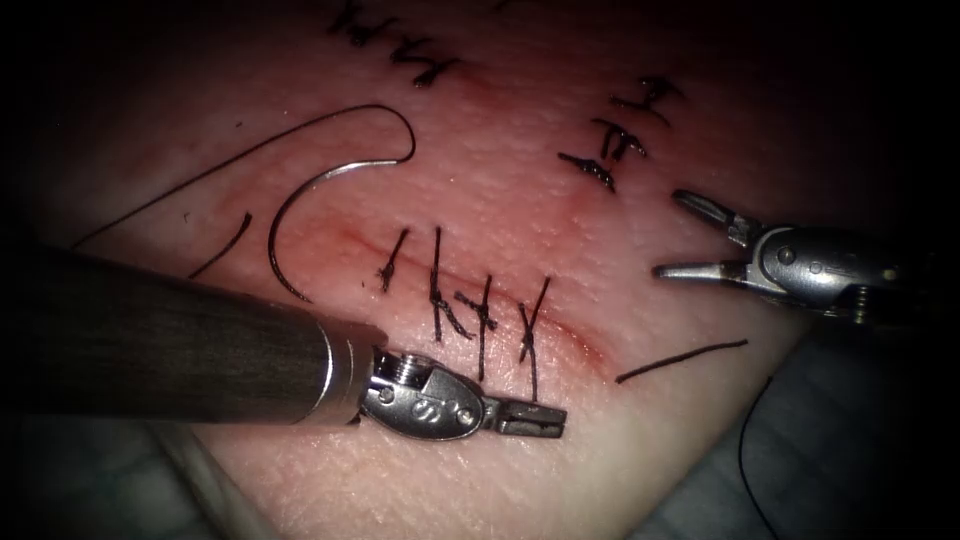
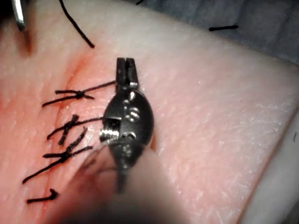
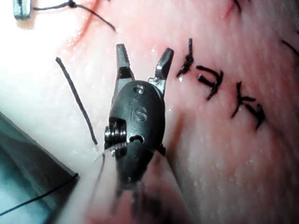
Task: Wound Closure
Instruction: Pick up the remaining suture tail with left gripper
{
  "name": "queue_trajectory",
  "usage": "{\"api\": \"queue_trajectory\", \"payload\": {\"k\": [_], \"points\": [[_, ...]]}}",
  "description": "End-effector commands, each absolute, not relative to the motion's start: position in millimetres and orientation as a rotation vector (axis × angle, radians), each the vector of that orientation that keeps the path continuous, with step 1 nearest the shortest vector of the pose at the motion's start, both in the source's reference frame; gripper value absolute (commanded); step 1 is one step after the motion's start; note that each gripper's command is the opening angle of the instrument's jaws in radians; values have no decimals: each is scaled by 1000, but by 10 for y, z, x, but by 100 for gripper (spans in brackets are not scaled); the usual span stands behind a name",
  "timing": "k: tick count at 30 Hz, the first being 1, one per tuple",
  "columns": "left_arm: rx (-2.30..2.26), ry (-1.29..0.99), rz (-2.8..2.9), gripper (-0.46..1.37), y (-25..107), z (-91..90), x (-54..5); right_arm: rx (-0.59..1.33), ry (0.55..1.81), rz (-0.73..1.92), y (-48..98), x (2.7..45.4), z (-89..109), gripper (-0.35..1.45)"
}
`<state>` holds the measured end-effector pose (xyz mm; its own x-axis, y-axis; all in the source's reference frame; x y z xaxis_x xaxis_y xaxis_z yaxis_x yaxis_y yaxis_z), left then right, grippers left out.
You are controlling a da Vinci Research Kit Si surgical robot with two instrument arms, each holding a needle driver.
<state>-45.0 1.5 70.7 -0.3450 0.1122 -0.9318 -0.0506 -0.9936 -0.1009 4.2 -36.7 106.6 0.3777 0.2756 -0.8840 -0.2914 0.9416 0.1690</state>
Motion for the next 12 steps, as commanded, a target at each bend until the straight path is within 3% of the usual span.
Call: {"api": "queue_trajectory", "payload": {"k": [1, 12], "points": [[-1758, -93, 2505, -35, 17, 706, -450, -18, 1129, 364, -367, 41, 1066, 90], [-1777, -107, 2506, -35, 19, 708, -450, -19, 1128, 365, -368, 43, 1065, 88]]}}
